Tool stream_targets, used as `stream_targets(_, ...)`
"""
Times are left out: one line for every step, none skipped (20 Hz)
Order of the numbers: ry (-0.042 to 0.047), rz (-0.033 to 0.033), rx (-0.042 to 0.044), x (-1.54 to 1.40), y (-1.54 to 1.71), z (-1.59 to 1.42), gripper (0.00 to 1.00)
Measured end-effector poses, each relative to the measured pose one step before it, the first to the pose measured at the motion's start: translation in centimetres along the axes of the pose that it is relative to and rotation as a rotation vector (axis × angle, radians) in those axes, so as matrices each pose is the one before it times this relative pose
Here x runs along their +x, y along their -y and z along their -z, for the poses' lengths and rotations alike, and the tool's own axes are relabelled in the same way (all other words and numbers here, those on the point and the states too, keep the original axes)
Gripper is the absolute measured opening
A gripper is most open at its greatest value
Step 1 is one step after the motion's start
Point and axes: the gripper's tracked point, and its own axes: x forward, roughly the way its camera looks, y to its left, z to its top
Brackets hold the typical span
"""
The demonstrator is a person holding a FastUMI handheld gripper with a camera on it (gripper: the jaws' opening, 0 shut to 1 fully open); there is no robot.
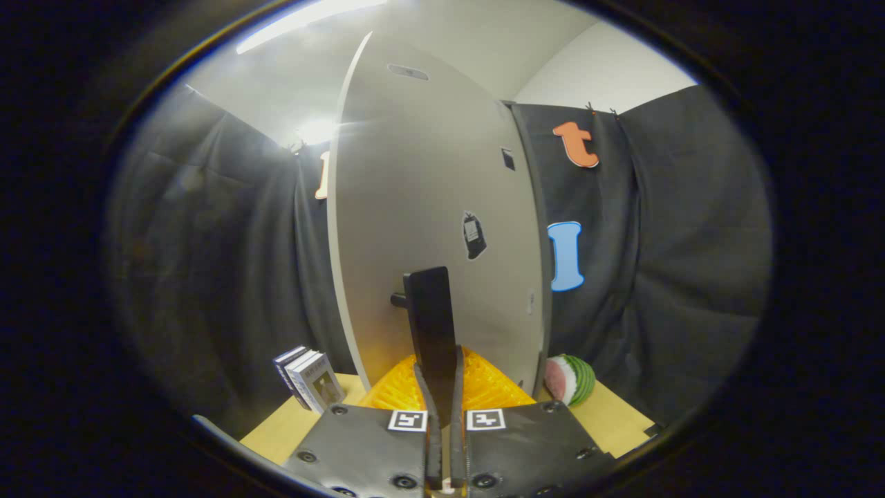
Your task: Open the shoe cabinet door, grab the shoes and put them into the shoe cabinet, then close the shoe cabinet door.
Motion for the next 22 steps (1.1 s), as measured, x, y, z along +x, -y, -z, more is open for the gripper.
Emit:
stream_targets(-0.00015,-0.00559,-0.00897,-0.616,0.980,-0.157,0.06)
stream_targets(-0.00124,-0.01228,-0.00560,-0.414,0.917,-0.144,0.06)
stream_targets(-0.00281,-0.01486,0.00074,-0.365,0.898,0.040,0.06)
stream_targets(-0.00406,-0.00955,0.00261,-0.398,0.960,-0.073,0.06)
stream_targets(0.00129,0.00049,-0.00244,-0.408,1.324,-0.106,0.06)
stream_targets(0.00311,0.00873,-0.01167,-0.370,1.080,-0.133,0.06)
stream_targets(0.00528,0.01477,-0.01081,-0.346,1.267,-0.090,0.06)
stream_targets(0.00420,0.01577,-0.00878,-0.305,1.301,-0.106,0.05)
stream_targets(0.00295,0.01309,-0.00216,-0.365,1.240,-0.037,0.05)
stream_targets(0.00252,0.00976,0.00129,-0.141,1.189,-0.085,0.05)
stream_targets(0.00246,0.00888,-0.00069,0.210,1.313,-0.096,0.04)
stream_targets(0.00186,0.01128,-0.00334,0.091,1.404,-0.142,0.04)
stream_targets(0.00121,0.01450,-0.00071,0.140,1.444,-0.105,0.04)
stream_targets(-0.00299,0.02357,-0.00222,0.109,1.563,-0.024,0.03)
stream_targets(0.00680,0.00437,-0.00053,-0.356,1.362,-0.261,0.03)
stream_targets(-0.01457,-0.02638,0.00858,0.901,0.371,0.474,0.02)
stream_targets(0.00100,-0.02074,0.01222,-0.353,0.305,0.091,0.02)
stream_targets(0.00011,-0.01585,-0.00464,0.242,0.392,-0.176,0.02)
stream_targets(-0.00134,-0.01266,-0.00100,0.056,0.154,-0.028,0.02)
stream_targets(0.00204,-0.01600,-0.00429,0.002,0.284,0.045,0.02)
stream_targets(0.00082,-0.01468,-0.00592,0.341,0.432,-0.117,0.02)
stream_targets(-0.00048,-0.01111,-0.00332,0.108,0.372,-0.042,0.02)
